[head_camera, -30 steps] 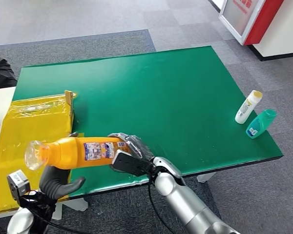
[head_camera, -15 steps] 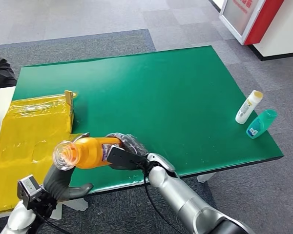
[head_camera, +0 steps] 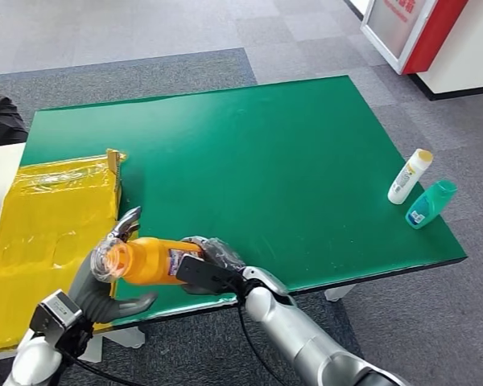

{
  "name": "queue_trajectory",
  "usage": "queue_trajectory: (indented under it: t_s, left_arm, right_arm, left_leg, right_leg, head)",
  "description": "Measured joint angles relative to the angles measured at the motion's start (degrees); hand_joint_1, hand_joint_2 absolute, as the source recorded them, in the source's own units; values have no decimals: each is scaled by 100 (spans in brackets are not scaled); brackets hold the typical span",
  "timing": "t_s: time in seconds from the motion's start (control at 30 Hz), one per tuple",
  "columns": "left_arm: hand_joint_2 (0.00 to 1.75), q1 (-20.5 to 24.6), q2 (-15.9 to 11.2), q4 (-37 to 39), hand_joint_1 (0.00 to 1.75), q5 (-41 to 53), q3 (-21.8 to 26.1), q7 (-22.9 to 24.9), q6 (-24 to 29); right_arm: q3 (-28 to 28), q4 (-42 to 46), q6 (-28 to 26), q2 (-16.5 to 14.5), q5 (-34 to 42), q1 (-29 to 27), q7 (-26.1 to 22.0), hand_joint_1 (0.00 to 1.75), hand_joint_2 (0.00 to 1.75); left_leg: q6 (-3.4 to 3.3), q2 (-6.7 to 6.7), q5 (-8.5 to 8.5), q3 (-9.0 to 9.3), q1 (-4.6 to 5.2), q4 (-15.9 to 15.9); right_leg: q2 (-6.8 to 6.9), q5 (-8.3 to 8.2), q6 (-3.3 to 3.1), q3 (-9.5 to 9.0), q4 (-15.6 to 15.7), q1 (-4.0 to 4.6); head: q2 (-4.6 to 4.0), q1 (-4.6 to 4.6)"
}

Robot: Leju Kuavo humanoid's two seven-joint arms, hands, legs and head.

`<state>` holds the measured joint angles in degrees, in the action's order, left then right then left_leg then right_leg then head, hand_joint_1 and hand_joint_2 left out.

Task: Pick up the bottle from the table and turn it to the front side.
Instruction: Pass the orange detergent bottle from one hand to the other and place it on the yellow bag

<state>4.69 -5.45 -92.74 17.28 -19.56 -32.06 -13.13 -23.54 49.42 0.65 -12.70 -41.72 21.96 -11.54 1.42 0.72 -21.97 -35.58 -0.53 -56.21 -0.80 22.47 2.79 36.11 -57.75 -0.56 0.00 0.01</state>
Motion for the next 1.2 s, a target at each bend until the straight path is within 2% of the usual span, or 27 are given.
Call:
queue_trajectory:
  t_s: [0.37,0.6,0.87,0.9,1.0,1.03,1.13,1.17,1.2]
  left_arm:
    - [175,-8,-173,425,0,-653,231,-269,-627]
    - [175,-62,-355,835,0,-1417,309,-668,-1422]
    - [175,-133,-511,1154,0,-1475,326,-763,-1553]
    - [175,-134,-522,1174,20,-1462,326,-767,-1562]
    - [175,-138,-573,1198,151,-1422,316,-787,-1589]
    - [175,-142,-595,1193,175,-1413,310,-792,-1581]
    - [175,-155,-650,1128,170,-1341,293,-808,-1458]
    - [175,-158,-667,1098,138,-1293,283,-814,-1380]
    - [175,-159,-685,1072,94,-1236,269,-819,-1286]
  right_arm:
    - [-421,144,120,-37,144,-82,-97,175,175]
    - [-689,312,178,-37,338,-43,-189,175,175]
    - [-829,392,188,-34,389,12,-199,175,175]
    - [-849,394,190,-34,398,18,-199,175,175]
    - [-911,393,198,-26,456,44,-201,175,175]
    - [-930,393,198,-22,479,53,-202,175,175]
    - [-988,393,187,-8,525,84,-204,175,175]
    - [-1005,393,180,0,537,91,-203,175,175]
    - [-1017,393,174,8,548,95,-201,175,175]
  left_leg:
    - [0,0,0,-1,0,0]
    - [1,0,-1,0,0,0]
    - [2,0,-1,-1,-1,0]
    - [1,0,-1,-1,-1,0]
    - [1,0,-1,-1,-1,0]
    - [1,0,-1,-1,-1,0]
    - [2,0,-1,-1,-1,0]
    - [2,0,-1,-1,-1,0]
    - [2,0,-1,-1,-1,0]
  right_leg:
    - [1,2,-2,0,0,0]
    - [0,2,-2,1,0,0]
    - [0,3,-2,1,0,2]
    - [0,3,-2,1,0,2]
    - [1,2,-2,1,0,2]
    - [0,2,-2,1,0,2]
    - [0,2,-3,2,0,2]
    - [0,2,-3,2,0,2]
    - [1,2,-3,2,0,2]
  head:
    - [0,0]
    - [0,0]
    - [0,1]
    - [0,1]
    - [0,0]
    - [0,-1]
    - [0,0]
    - [0,0]
    - [0,0]
